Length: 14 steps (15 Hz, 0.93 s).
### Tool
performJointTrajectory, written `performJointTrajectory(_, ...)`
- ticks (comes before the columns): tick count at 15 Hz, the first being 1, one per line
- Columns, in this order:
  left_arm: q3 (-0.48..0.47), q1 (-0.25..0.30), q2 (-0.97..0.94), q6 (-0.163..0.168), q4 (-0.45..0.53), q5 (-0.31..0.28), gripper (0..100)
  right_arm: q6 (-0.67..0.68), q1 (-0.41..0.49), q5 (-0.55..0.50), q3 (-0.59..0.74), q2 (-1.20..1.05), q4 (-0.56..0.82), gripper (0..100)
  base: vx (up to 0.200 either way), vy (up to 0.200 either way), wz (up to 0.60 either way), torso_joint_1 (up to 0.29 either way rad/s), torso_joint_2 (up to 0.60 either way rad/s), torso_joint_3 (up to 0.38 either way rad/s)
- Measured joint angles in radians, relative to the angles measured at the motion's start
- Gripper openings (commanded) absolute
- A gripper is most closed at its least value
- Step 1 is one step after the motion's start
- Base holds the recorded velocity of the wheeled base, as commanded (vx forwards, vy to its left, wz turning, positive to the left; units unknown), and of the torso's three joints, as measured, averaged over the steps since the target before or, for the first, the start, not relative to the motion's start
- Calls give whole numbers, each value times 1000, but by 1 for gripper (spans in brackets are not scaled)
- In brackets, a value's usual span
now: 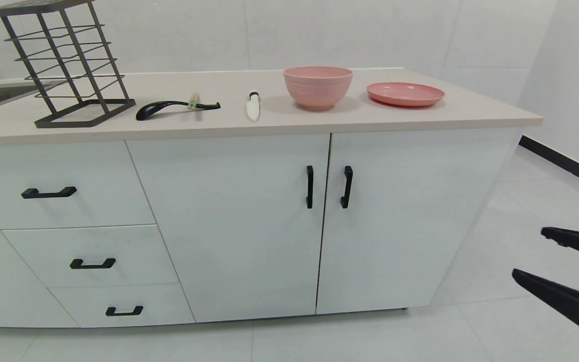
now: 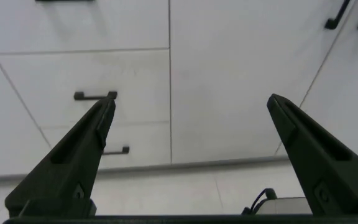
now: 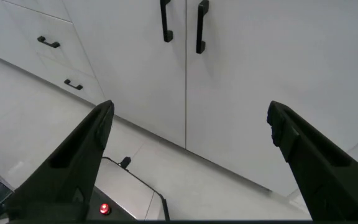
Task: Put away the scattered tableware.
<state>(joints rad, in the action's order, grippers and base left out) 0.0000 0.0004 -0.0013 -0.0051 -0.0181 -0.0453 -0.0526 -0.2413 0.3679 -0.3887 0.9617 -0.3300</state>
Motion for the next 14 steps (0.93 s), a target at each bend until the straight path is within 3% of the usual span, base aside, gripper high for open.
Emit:
performJointTrajectory(2,-41,2,3,-12,-78,-12,100,0,-19,0,-20,90,-48,100,0,0,0,0,0,0)
performJointTrajectory(4,-169,7,36,-23,-140,-24,100,-1,-27,1,-42,155,-57,100,0,0,0,0,0,0)
performJointTrajectory(6,-223,-7,93,-28,-155,-78,100,-2,-51,0,-61,217,-90,100,0,0,0,0,0,0)
performJointTrajectory(14,-274,-86,387,-31,-178,-437,100,-96,-109,7,-77,444,-279,100,0,0,0,0,0,0)
